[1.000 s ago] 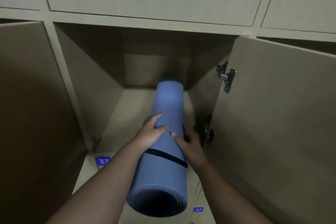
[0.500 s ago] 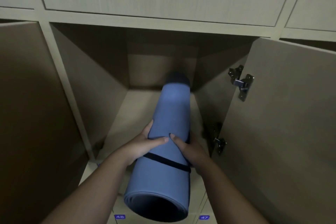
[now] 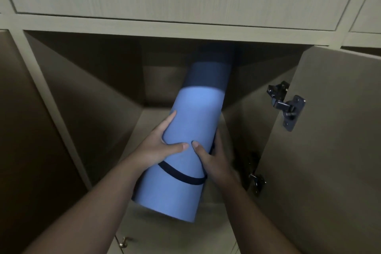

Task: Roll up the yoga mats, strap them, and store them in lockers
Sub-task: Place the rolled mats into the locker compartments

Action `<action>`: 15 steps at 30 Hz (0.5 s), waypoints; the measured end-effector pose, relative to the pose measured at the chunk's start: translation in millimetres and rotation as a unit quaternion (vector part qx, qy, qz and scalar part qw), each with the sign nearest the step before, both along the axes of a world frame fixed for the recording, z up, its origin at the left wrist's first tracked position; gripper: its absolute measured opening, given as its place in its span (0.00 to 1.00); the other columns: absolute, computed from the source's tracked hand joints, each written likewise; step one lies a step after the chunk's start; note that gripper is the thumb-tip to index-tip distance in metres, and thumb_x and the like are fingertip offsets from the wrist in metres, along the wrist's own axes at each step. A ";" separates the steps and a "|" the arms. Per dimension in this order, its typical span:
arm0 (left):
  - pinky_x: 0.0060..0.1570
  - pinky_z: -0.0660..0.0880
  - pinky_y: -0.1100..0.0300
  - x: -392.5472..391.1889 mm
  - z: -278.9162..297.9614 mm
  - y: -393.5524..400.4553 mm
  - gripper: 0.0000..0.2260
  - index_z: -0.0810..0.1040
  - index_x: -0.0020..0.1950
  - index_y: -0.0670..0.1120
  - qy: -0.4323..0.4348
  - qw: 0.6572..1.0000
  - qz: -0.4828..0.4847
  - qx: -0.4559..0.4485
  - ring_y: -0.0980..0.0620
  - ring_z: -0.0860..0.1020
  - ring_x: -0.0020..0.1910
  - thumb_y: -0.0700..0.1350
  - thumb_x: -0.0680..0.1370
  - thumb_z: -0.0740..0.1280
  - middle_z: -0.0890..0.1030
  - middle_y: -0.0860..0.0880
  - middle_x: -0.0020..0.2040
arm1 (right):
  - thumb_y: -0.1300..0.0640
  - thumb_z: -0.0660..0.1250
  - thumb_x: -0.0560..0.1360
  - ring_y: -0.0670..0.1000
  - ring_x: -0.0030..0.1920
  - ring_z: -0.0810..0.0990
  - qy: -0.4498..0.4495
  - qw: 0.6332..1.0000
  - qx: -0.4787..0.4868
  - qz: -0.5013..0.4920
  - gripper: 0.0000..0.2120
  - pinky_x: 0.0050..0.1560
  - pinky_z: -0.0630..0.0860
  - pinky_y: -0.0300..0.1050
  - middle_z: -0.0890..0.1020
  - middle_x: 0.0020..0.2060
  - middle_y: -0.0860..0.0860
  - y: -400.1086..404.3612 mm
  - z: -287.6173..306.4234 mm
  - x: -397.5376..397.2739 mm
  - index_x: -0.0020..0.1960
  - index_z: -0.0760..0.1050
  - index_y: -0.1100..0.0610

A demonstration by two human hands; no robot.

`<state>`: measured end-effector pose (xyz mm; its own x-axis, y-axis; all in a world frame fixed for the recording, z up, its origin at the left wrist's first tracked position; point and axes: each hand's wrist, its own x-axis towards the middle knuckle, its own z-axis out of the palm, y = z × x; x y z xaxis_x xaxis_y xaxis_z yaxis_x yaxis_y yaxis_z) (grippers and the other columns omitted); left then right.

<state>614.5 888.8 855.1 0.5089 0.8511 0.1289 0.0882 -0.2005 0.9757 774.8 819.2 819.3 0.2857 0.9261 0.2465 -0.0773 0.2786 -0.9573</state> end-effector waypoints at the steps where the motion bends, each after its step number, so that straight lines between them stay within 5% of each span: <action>1: 0.53 0.77 0.65 1.2 0.4 4.8 0.40 0.59 0.75 0.61 0.001 1.000 0.001 0.002 0.67 0.77 0.56 0.40 0.71 0.75 0.72 0.63 0.65 | 0.59 0.71 0.74 0.43 0.56 0.80 0.004 1.000 -0.004 -0.001 0.32 0.47 0.79 0.39 0.77 0.62 0.44 5.9 -1.2 0.3 0.73 0.62 0.46; 10: 0.54 0.77 0.62 11.8 -0.6 59.8 0.38 0.61 0.72 0.64 0.018 1.000 -0.025 0.005 0.62 0.78 0.58 0.40 0.71 0.75 0.71 0.56 0.68 | 0.59 0.70 0.75 0.50 0.59 0.80 0.037 0.999 -0.006 -0.009 0.31 0.54 0.80 0.51 0.78 0.63 0.47 57.2 -8.9 8.7 0.73 0.62 0.46; 15: 0.68 0.68 0.53 13.0 -16.8 45.3 0.40 0.58 0.74 0.66 0.088 0.993 0.044 0.065 0.57 0.66 0.71 0.56 0.68 0.75 0.60 0.56 0.75 | 0.59 0.69 0.76 0.47 0.59 0.80 0.006 0.999 0.008 -0.053 0.28 0.52 0.80 0.44 0.77 0.63 0.46 59.9 -15.2 8.2 0.72 0.63 0.48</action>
<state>627.5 934.2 838.4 0.4576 0.8753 0.1563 0.2773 -0.3075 0.9102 783.0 879.1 804.0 0.3844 0.8865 0.2577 -0.0586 0.3020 -0.9515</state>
